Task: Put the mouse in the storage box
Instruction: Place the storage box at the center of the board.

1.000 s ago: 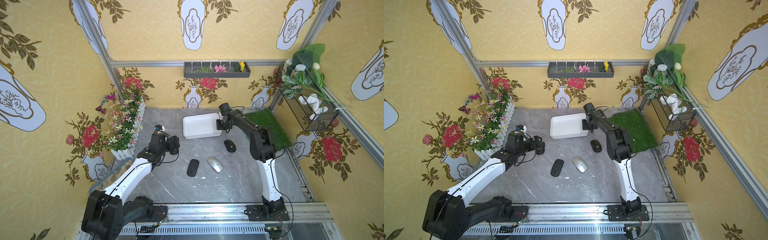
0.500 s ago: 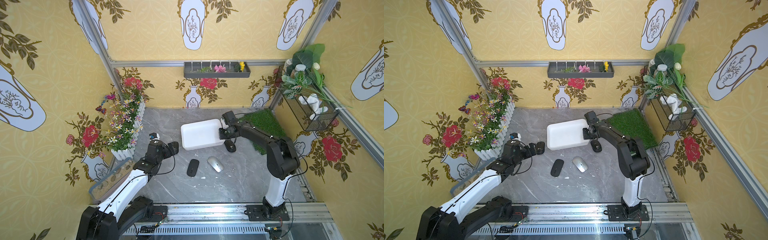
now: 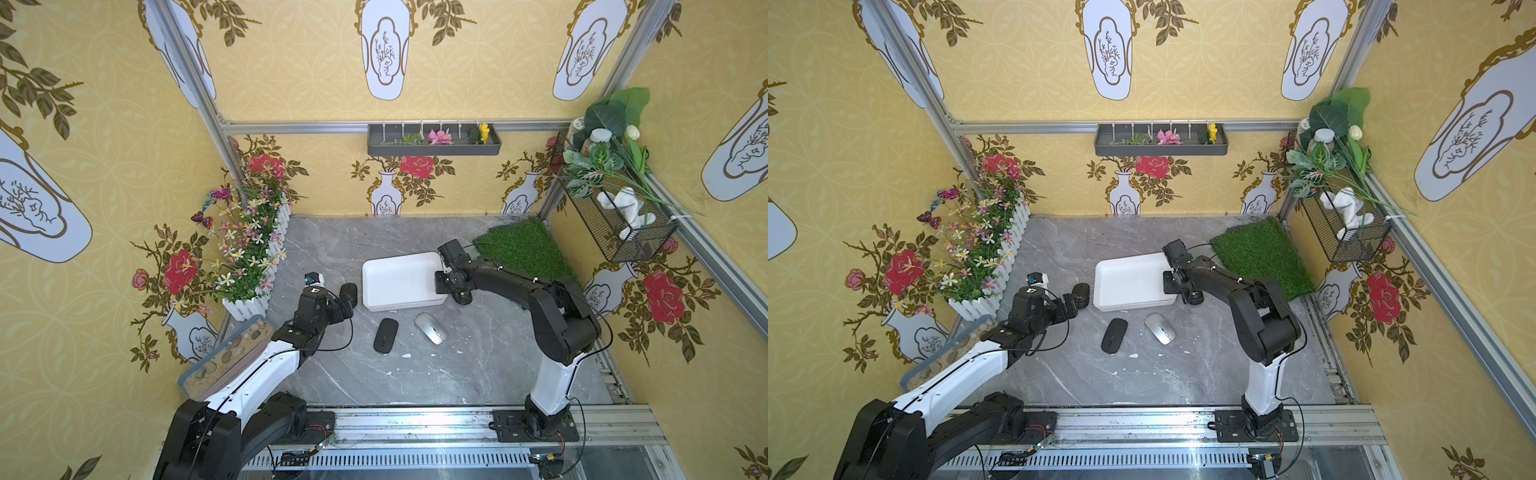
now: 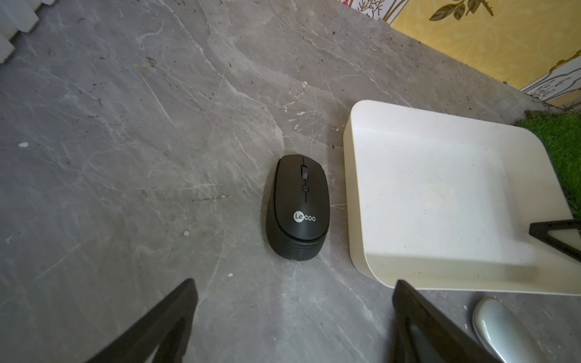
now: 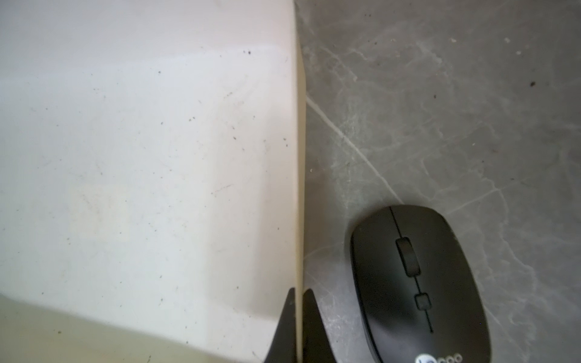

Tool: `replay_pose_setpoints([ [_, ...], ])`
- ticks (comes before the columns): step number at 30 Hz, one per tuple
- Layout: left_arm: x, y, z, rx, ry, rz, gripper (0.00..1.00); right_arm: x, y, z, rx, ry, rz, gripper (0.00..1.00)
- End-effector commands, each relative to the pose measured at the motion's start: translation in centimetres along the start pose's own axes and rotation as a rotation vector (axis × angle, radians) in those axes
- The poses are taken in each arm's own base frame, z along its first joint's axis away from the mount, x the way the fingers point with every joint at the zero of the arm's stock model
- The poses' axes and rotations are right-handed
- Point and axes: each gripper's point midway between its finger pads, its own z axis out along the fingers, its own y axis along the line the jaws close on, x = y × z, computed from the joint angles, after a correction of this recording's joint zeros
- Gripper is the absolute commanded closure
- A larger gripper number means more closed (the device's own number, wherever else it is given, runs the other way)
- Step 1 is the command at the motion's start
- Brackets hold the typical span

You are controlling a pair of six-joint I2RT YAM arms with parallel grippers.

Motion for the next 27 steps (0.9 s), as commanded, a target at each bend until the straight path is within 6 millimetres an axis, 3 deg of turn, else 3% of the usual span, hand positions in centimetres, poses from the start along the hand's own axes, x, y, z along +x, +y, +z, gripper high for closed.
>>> replay_pose_setpoints([
  [1, 0.4, -1.0, 0.4, 0.090, -0.039, 0.019, 0.01, -0.5, 0.6, 0.4, -0.004, -0.035, 0.013, 1.00],
  [7, 0.5, -1.1, -0.2, 0.145, -0.126, 0.018, 0.01, 1.0, 0.4, 1.0, -0.002, -0.005, 0.007, 0.97],
  [12, 0.6, -1.2, -0.4, 0.166, -0.150, 0.003, 0.02, 1.3, 0.2, 1.0, 0.009, 0.009, -0.003, 0.58],
  [16, 0.8, -1.2, -0.3, 0.169, -0.143, -0.003, 0.03, 0.6, 0.6, -0.2, -0.005, -0.008, -0.030, 0.40],
  [19, 0.8, -1.3, -0.3, 0.177, -0.139, -0.016, 0.03, -0.7, 0.7, -3.1, 0.003, -0.042, -0.077, 0.31],
  [22, 0.8, -1.5, -0.5, 0.192, -0.146, -0.012, 0.03, -1.4, -1.4, -6.0, 0.020, -0.108, -0.079, 0.17],
  [27, 0.7, -1.6, -0.8, 0.208, -0.165, -0.010, 0.03, 0.2, -6.2, -5.7, 0.003, -0.026, -0.026, 0.08],
])
